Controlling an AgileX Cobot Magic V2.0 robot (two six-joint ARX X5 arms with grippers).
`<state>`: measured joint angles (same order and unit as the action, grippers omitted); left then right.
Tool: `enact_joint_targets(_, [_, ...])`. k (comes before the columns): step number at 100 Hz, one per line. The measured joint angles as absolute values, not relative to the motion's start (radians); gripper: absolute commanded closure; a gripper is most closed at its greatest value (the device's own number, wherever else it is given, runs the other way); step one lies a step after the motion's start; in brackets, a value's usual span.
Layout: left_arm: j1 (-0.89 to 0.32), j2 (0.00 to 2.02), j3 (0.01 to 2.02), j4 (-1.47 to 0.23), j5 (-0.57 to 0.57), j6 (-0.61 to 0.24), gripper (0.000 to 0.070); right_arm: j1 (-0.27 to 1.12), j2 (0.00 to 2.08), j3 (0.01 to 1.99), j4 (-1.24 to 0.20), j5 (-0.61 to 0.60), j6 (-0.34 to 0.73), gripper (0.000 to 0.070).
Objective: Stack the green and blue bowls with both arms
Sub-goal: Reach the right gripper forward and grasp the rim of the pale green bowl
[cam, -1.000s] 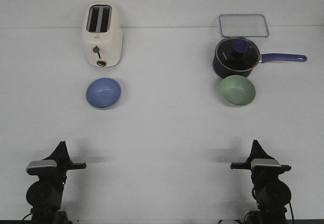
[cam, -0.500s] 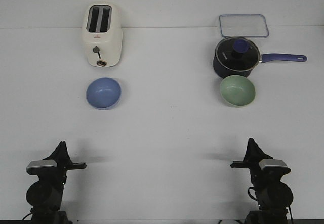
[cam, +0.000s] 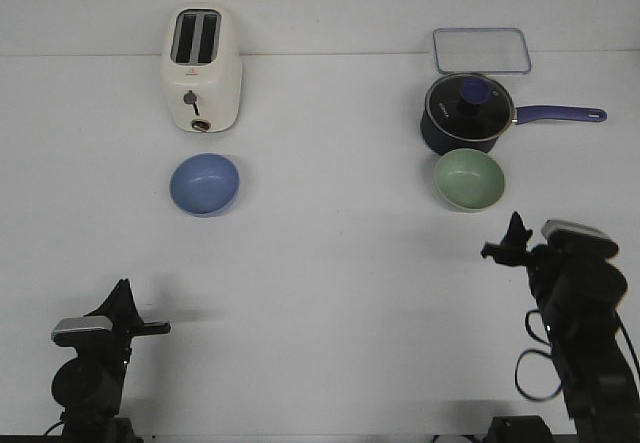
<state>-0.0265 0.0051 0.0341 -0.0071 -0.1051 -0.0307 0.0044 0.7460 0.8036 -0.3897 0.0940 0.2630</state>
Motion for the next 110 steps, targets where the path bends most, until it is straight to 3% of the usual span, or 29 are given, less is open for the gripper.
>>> enact_joint_targets(13, [-0.027,0.005,0.034,-0.007,-0.105,-0.031,0.0687,-0.028,1.023,0.932,-0.377,0.129,0.221,0.0301])
enact_joint_targets(37, [-0.027,0.005,0.034,-0.007,-0.105,-0.031,0.0686,-0.104,1.456,1.144,-0.383,0.031,0.206,0.0301])
enact_joint_targets(69, [-0.027,0.005,0.034,-0.007,-0.105,-0.031,0.0687,-0.126,1.73,1.198,-0.324,-0.027,0.222,0.0308])
enact_joint_targets(74, [-0.027,0.005,0.034,-0.007,-0.105,-0.031,0.0687,-0.126,1.742,1.198,-0.312,-0.028,0.225,0.0371])
enact_joint_targets(82, [-0.027,0.005,0.034,-0.007,-0.105,-0.031,0.0687,-0.128,1.752,1.198,-0.308,-0.028,0.229,0.0585])
enact_joint_targets(89, [-0.027,0.005,0.034,-0.007,-0.105,-0.031,0.0687,-0.128,1.755,1.198,-0.306,-0.028,0.232,0.0699])
enact_joint_targets(110, [-0.027,0.005,0.034,-0.007,-0.105,-0.031,0.0687,-0.131,1.744,1.202,-0.327,-0.038,0.236,0.07])
